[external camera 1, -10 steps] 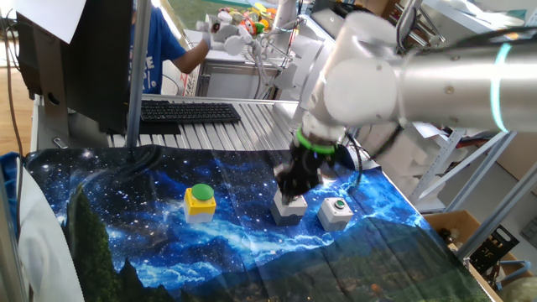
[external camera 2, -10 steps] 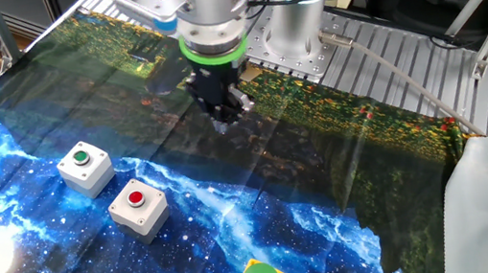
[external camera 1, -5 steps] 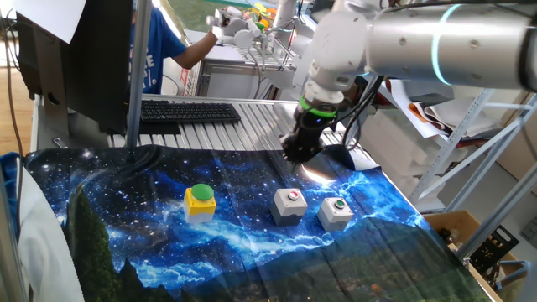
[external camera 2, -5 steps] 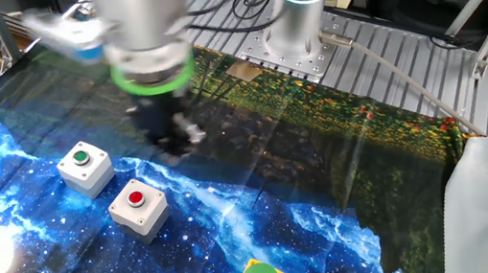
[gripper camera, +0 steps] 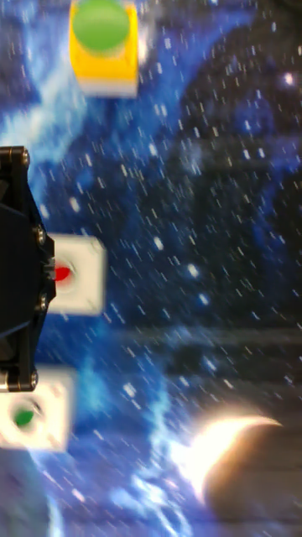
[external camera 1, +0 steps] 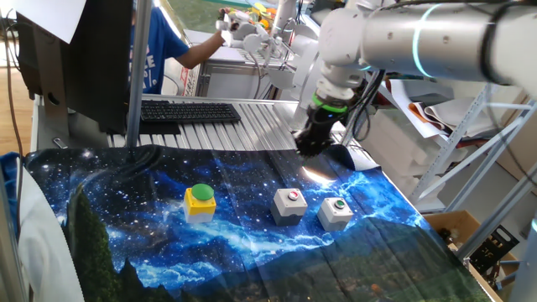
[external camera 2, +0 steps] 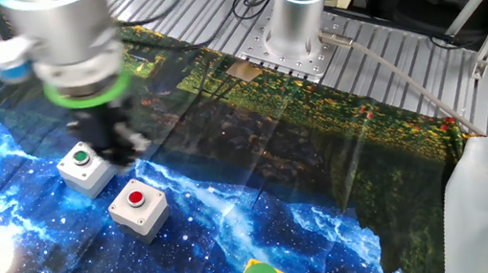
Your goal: Press three buttons from left to right in sequence
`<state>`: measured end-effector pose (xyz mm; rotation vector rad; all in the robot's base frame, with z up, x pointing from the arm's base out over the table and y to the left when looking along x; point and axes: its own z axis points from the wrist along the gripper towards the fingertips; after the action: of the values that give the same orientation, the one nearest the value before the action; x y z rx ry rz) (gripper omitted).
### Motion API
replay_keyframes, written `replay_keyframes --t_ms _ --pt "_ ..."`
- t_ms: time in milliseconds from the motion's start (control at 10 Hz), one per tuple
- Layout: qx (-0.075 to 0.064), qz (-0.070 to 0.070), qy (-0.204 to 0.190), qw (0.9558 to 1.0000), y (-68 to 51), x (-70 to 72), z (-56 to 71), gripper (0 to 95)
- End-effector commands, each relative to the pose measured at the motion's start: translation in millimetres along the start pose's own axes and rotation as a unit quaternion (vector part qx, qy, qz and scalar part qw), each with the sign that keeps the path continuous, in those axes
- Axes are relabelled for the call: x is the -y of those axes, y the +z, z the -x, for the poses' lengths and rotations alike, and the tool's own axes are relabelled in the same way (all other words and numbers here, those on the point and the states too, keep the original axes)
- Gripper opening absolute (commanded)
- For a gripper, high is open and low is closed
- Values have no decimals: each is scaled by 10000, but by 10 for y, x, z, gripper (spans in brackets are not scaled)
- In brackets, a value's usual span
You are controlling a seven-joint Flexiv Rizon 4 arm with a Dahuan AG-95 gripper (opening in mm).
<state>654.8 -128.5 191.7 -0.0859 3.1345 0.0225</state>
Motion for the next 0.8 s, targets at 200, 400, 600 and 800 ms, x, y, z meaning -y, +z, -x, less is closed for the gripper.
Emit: replay_keyframes --t_ms 200,400,600,800 --pt "63 -285 -708 9971 298 1298 -86 0" --pt "-54 -353 -677 9971 320 1358 -144 0" --pt "-37 -349 -560 9978 369 1353 -134 0" --pt "-13 -323 -513 9982 505 1338 -112 0"
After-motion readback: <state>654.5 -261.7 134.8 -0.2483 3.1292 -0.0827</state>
